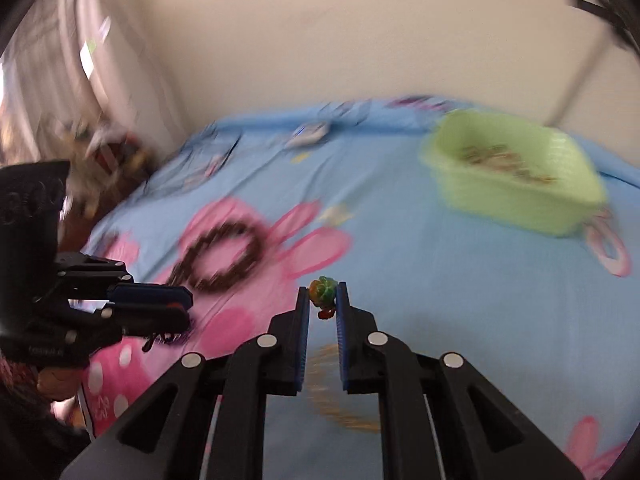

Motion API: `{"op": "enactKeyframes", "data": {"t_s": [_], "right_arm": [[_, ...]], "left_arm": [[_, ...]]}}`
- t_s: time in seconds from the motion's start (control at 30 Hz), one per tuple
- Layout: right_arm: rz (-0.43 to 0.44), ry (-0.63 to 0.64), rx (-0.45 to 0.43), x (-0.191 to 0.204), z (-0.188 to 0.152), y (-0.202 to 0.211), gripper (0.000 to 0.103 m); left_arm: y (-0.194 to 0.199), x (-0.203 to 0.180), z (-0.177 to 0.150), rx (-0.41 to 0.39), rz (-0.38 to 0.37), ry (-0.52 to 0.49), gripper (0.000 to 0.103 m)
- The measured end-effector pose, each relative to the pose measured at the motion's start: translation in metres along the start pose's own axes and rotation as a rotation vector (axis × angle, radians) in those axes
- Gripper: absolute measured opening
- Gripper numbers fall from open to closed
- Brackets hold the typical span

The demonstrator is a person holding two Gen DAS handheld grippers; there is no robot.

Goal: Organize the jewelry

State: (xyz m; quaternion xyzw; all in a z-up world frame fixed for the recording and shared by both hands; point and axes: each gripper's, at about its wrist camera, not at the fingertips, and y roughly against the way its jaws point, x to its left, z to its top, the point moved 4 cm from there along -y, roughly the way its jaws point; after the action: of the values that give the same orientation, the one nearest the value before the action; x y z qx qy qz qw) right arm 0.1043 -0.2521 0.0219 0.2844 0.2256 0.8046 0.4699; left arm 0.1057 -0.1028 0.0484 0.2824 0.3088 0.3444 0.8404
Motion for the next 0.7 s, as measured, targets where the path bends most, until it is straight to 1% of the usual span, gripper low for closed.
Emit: {"op": "enactKeyframes", "data": {"t_s": [0.1,0.13,0.17,0.23,0.3,0.37,0.47,0.53,0.57,0.6,0.63,0.67,0.7], "right_arm": [[-0.035,-0.111,-0.087,-0.044,0.022,0.023,0.0],[-0.038,-0.145,-0.114,-0.057,0.03,0.029,0.0],[-0.044,-0.175,-0.14,-0.071,0.04,0.034,0.0],[-0.069,-0.196,-0.163,-0.088,0.054,0.034,0.0],[-0.095,-0.206,-0.169,-0.104,0.066,0.029,0.0],[-0.114,-0.225,-0.161,-0.12,0.075,0.02,0.0],[-0.138,-0.241,-0.132,-0.142,0.081,0.006,0.0],[-0.138,-0.249,-0.112,-0.152,0.079,-0.001,0.0],[-0.142,-0.256,-0.11,-0.156,0.078,-0.003,0.0],[-0.149,-0.263,-0.117,-0.16,0.077,-0.004,0.0],[-0.153,-0.268,-0.129,-0.161,0.076,-0.002,0.004],[-0.154,-0.278,-0.152,-0.164,0.075,0.001,0.013],[-0.151,-0.282,-0.164,-0.163,0.074,0.004,0.018]], "left_arm": [[-0.022,-0.008,0.053,-0.029,-0.03,-0.023,0.015],[-0.034,-0.01,0.075,-0.035,-0.039,-0.024,0.015],[-0.043,-0.01,0.09,-0.039,-0.039,-0.022,0.015],[-0.064,-0.009,0.116,-0.034,-0.048,-0.005,0.015],[-0.094,-0.009,0.141,-0.005,-0.07,0.019,0.015],[-0.117,-0.013,0.156,0.012,-0.061,0.01,0.015],[-0.151,-0.025,0.168,0.055,-0.058,0.007,0.015],[-0.173,-0.032,0.17,0.1,-0.048,0.008,0.018],[-0.178,-0.033,0.169,0.112,-0.041,0.012,0.023],[-0.183,-0.032,0.169,0.118,-0.031,0.021,0.025],[-0.185,-0.031,0.168,0.116,-0.028,0.034,0.025],[-0.183,-0.03,0.167,0.113,-0.03,0.043,0.025],[-0.181,-0.029,0.167,0.11,-0.025,0.056,0.025]]}}
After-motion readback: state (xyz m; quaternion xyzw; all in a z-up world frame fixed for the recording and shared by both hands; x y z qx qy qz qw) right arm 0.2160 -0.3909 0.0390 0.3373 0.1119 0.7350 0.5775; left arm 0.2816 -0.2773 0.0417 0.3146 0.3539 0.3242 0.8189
